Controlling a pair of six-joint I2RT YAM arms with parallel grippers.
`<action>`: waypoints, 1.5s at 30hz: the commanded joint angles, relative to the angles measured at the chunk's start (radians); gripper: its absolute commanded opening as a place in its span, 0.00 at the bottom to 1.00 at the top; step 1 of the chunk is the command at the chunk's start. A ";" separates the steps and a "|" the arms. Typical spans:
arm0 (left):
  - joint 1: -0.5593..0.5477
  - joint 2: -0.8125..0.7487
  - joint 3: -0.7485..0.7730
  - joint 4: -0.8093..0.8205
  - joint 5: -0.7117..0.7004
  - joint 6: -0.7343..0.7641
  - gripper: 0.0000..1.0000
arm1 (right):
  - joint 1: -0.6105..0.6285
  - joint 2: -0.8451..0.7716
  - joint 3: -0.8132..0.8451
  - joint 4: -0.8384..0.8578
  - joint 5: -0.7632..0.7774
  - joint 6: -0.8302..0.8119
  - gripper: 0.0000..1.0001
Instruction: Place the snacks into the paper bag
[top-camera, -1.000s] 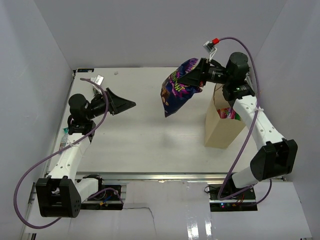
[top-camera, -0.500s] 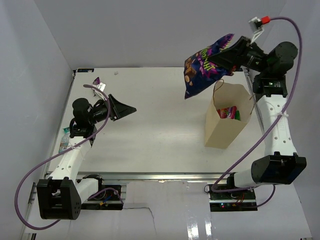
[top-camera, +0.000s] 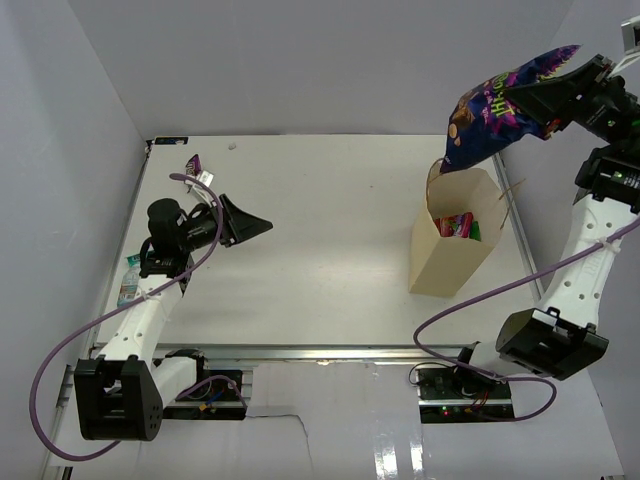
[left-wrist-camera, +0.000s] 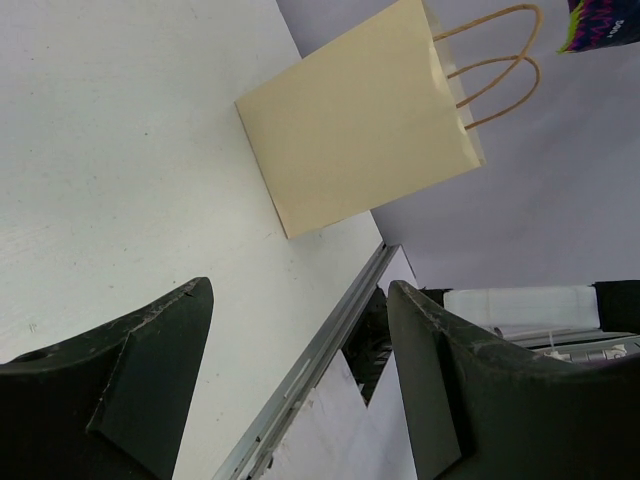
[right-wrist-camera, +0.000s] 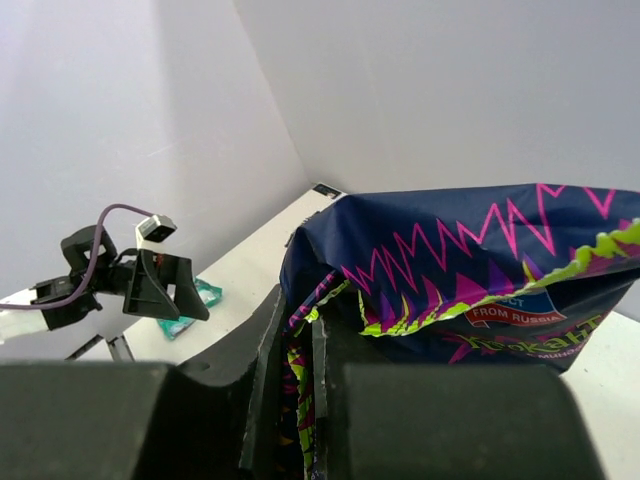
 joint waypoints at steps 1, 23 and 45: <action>0.006 -0.034 0.000 -0.068 -0.022 0.080 0.81 | -0.058 -0.073 0.059 0.075 0.002 -0.020 0.08; 0.008 -0.047 0.011 -0.173 -0.062 0.152 0.81 | -0.055 -0.222 -0.156 -0.728 0.047 -0.881 0.08; 0.009 0.025 0.115 -0.232 -0.180 0.146 0.84 | 0.058 -0.280 -0.293 -0.949 0.222 -1.229 0.19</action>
